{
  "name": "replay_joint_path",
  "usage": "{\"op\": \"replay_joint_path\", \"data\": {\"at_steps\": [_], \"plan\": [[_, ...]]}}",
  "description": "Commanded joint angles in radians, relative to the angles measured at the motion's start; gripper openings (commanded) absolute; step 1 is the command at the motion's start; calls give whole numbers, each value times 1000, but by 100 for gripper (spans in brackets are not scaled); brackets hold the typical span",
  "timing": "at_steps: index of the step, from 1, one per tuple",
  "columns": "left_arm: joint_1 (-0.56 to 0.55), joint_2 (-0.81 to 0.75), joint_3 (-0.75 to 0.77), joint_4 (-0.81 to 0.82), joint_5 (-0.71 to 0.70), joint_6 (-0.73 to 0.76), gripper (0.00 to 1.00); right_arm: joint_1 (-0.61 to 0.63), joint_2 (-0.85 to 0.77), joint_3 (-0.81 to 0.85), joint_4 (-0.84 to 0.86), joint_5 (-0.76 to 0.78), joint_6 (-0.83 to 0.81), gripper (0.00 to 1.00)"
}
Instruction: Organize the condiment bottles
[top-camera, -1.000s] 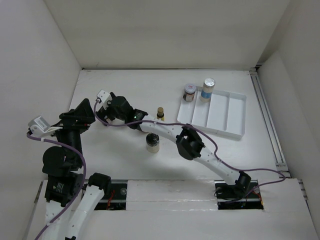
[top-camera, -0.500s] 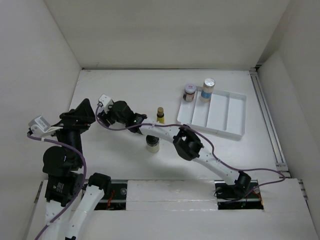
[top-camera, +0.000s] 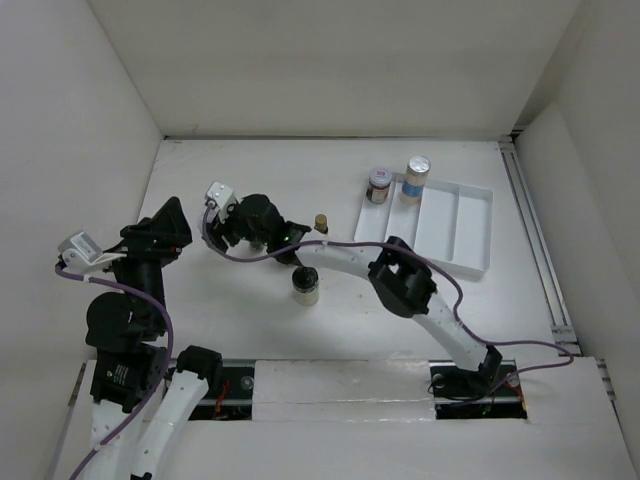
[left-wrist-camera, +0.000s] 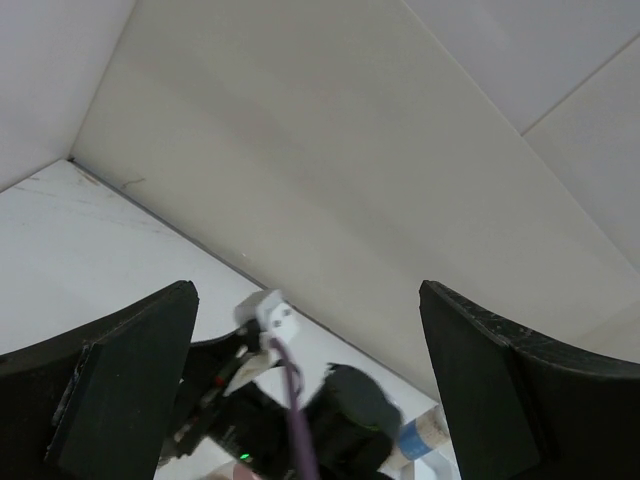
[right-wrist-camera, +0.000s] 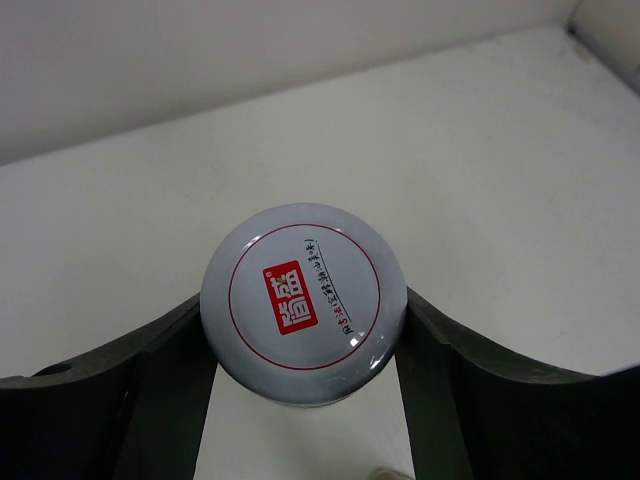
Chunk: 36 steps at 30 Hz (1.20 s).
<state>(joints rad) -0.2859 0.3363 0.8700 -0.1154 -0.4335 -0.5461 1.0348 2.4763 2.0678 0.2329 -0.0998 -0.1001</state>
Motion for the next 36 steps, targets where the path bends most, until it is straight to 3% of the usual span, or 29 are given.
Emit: {"op": "replay_joint_path", "data": {"at_steps": [1, 10, 15, 19, 25, 36], "plan": [[2, -6, -5, 49, -7, 15, 89, -16, -273, -23, 358, -106, 17, 57], [2, -7, -14, 40, 13, 25, 89, -169, -651, -443, 543, -159, 132, 57], [2, 24, -23, 40, 58, 25, 89, -367, -943, -829, 533, -45, 132, 58], [2, 43, -23, 51, 85, 15, 89, -524, -1082, -1041, 444, 92, 108, 58], [2, 79, -23, 51, 96, 15, 89, -650, -1074, -1161, 396, 62, 85, 58], [2, 112, -23, 60, 116, 25, 89, -660, -883, -1126, 408, -5, 85, 58]]}}
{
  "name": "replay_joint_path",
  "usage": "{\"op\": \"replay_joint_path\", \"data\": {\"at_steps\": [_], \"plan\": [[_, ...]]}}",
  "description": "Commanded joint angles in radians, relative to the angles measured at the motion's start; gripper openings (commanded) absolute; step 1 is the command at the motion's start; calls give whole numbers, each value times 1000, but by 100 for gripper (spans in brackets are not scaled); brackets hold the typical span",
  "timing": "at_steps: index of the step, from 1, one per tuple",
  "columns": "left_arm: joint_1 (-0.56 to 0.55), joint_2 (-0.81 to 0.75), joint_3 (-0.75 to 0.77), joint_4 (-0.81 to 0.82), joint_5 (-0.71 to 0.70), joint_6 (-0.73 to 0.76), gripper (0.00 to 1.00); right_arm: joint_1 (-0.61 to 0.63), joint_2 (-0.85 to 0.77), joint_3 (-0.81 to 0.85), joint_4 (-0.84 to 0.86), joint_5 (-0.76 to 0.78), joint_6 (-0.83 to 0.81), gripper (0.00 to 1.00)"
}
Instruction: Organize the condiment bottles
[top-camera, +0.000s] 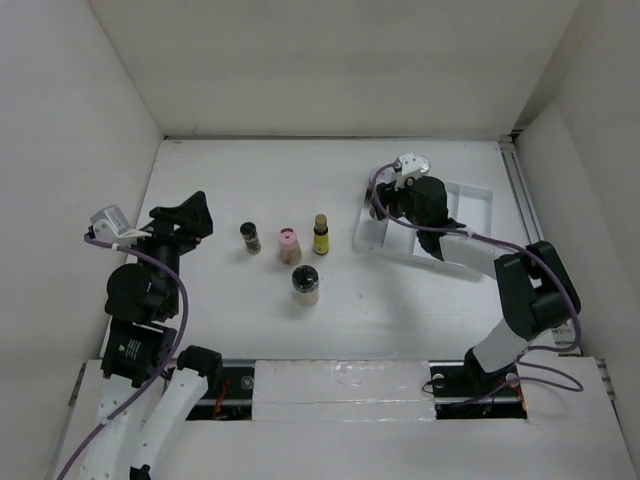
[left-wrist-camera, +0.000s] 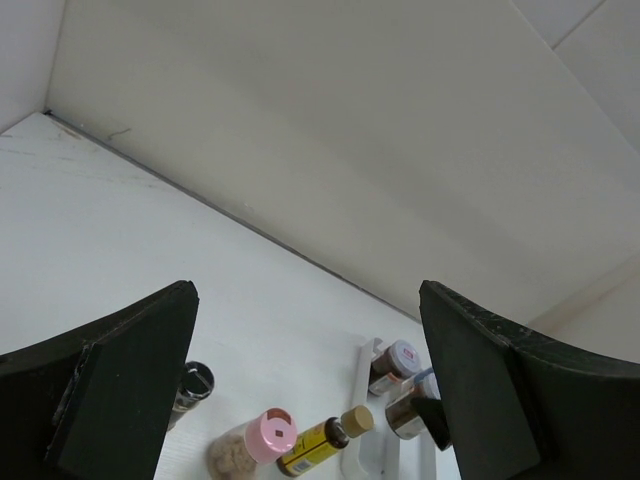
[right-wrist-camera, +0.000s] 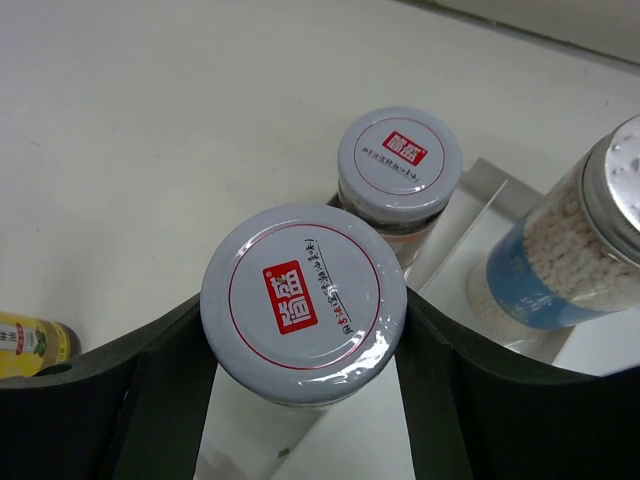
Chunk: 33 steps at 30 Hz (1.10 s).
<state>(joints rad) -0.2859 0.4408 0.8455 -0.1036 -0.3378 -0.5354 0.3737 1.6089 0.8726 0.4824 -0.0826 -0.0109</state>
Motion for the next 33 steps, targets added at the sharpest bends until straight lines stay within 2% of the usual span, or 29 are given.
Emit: {"op": "replay_joint_path", "data": {"at_steps": [1, 14, 16, 20, 23, 28, 30, 32, 33], "plan": [[2, 7, 1, 48, 20, 14, 89, 10, -4, 69, 150, -22, -4, 58], [2, 26, 1, 48, 33, 14, 89, 48, 126, 46, 194, 6, 5, 64], [2, 26, 1, 48, 33, 14, 89, 57, 135, 46, 194, 27, 5, 69], [2, 26, 1, 48, 33, 14, 89, 68, 100, 34, 177, 85, 5, 92], [2, 26, 1, 48, 33, 14, 89, 77, 48, 20, 139, 112, 5, 100], [2, 26, 1, 48, 33, 14, 89, 146, -130, 11, 47, 161, -49, 98], [2, 26, 1, 48, 42, 14, 89, 203, -161, 11, 1, 118, -67, 94], [2, 26, 1, 48, 42, 23, 89, 238, -172, -1, -11, 71, -77, 83], [2, 26, 1, 48, 42, 23, 89, 252, -172, -1, -11, 32, -64, 82]]}}
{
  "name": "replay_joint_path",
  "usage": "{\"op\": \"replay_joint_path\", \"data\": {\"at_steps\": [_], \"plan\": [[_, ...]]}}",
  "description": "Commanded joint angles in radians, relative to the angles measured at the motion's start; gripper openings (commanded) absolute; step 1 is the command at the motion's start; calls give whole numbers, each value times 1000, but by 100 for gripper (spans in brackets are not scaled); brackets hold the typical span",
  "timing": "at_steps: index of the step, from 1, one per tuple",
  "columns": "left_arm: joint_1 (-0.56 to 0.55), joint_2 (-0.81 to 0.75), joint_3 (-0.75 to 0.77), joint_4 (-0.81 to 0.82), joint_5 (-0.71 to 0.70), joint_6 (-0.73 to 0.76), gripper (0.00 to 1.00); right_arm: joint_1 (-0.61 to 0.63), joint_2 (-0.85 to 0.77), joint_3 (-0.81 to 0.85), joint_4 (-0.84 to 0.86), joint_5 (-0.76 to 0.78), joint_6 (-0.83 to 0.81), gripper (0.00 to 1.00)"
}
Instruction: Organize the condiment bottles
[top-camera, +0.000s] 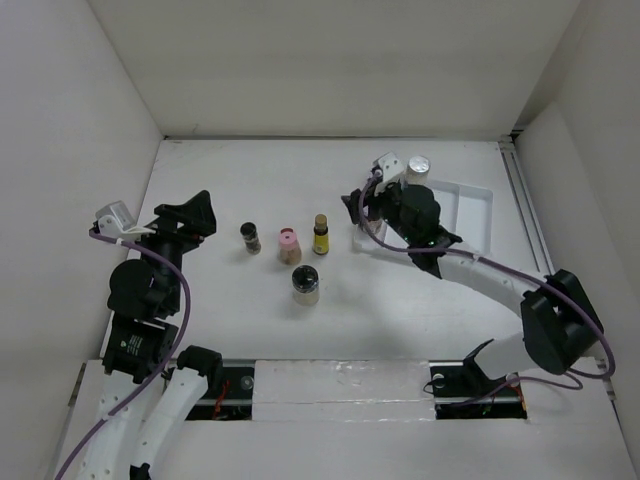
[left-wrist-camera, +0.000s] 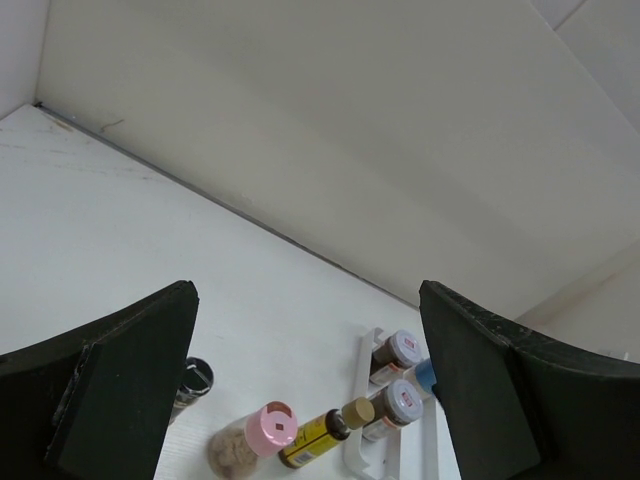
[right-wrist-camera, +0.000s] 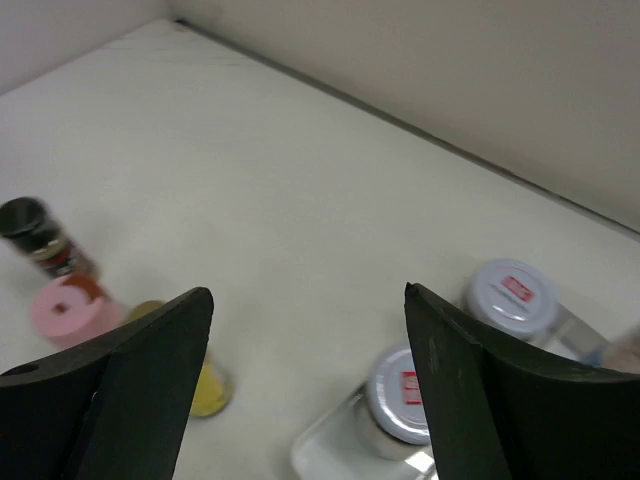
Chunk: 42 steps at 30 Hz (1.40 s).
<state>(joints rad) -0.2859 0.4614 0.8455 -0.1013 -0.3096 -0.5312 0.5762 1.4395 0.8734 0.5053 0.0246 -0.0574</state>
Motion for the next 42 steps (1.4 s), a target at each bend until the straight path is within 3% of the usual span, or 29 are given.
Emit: {"op": "replay_joint_path", "data": {"at_steps": [1, 6, 11, 14, 18, 19, 22, 23, 25, 31, 34, 42], "plan": [[2, 5, 1, 46, 4, 19, 89, 75, 7, -2, -34, -162, -18, 82], [2, 14, 1, 46, 27, 19, 89, 157, 119, 70, -56, -233, -18, 90], [2, 14, 1, 46, 27, 19, 89, 169, 214, 141, -45, -223, -18, 90], [2, 5, 1, 46, 27, 19, 89, 169, 269, 165, -19, -210, -18, 84], [2, 5, 1, 46, 27, 19, 89, 169, 318, 191, 18, -177, -9, 65], [2, 5, 1, 46, 27, 19, 89, 169, 328, 202, 18, -176, -9, 51], [2, 5, 1, 46, 38, 19, 89, 169, 340, 211, 29, -176, 5, 35], [2, 5, 1, 46, 38, 19, 89, 169, 310, 211, 29, -176, 5, 27], [2, 5, -8, 46, 38, 19, 89, 159, 265, 202, 29, -164, 5, 24], [2, 5, -8, 55, 40, 19, 89, 44, 6, 147, 39, -152, 27, 23], [2, 5, -8, 55, 49, 19, 89, -47, -75, 119, -9, -51, 27, 23], [2, 5, -8, 55, 52, 19, 89, -320, -149, 18, -57, 94, 74, 22]]}}
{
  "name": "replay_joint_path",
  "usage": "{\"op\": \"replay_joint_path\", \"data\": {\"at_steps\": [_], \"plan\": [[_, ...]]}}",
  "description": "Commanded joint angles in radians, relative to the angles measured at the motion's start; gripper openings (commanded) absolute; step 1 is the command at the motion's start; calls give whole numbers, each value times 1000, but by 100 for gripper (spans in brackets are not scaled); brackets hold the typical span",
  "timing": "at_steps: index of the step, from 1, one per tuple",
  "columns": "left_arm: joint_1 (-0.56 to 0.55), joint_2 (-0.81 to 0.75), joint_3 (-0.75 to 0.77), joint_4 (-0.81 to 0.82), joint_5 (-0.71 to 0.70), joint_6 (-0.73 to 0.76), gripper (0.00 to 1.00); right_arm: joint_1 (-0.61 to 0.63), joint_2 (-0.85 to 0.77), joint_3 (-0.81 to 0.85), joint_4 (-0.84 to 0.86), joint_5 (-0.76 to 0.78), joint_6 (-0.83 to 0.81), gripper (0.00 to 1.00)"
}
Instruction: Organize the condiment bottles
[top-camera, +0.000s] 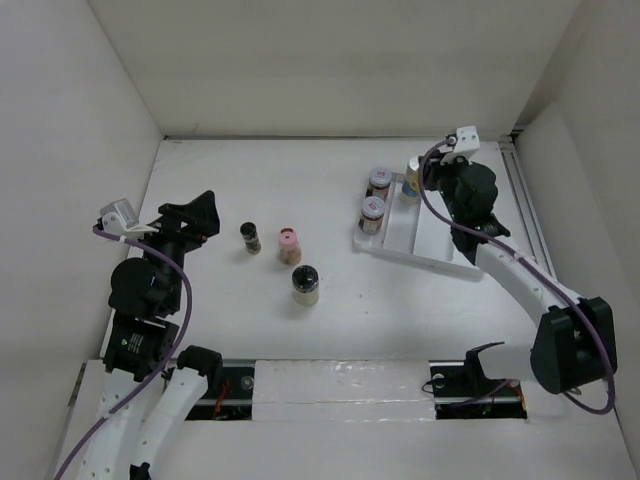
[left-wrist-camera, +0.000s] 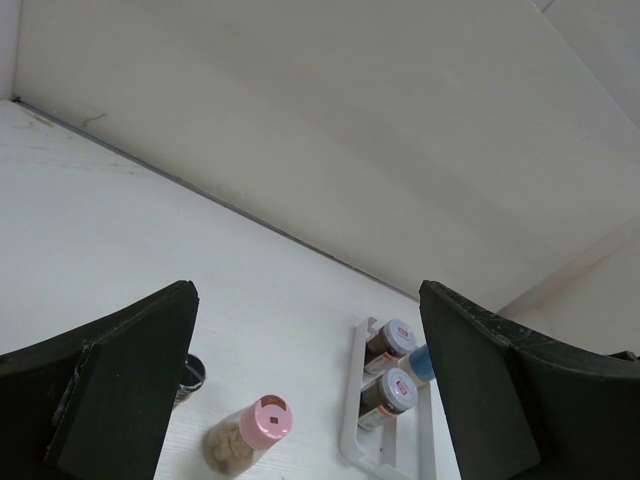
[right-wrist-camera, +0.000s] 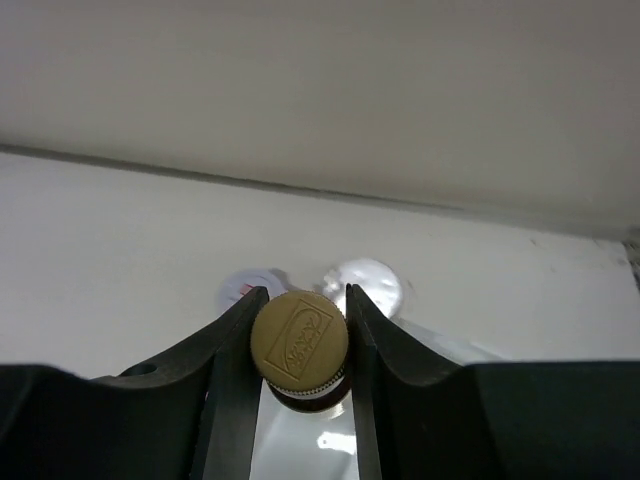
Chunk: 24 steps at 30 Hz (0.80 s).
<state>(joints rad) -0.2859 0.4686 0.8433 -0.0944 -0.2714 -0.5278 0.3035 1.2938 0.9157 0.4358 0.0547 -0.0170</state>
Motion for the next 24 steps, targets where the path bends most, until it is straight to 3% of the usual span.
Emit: {"op": "replay_joint_path", "data": {"at_steps": [1, 8, 16, 21, 22, 24], "plan": [[2, -2, -6, 48, 14, 15, 89, -93, -4, -24, 12, 63, 34, 22], [2, -2, -6, 48, 14, 15, 89, -230, 136, 57, 29, 50, 34, 22], [2, -2, -6, 48, 5, 15, 89, -265, 372, 143, 92, 16, 15, 22], [2, 7, -6, 48, 5, 15, 89, -276, 424, 172, 121, -15, 15, 20], [2, 7, -6, 48, 5, 15, 89, -276, 424, 184, 112, -15, 15, 22], [2, 7, -6, 48, 5, 25, 89, -276, 435, 184, 103, -15, 15, 35]]}}
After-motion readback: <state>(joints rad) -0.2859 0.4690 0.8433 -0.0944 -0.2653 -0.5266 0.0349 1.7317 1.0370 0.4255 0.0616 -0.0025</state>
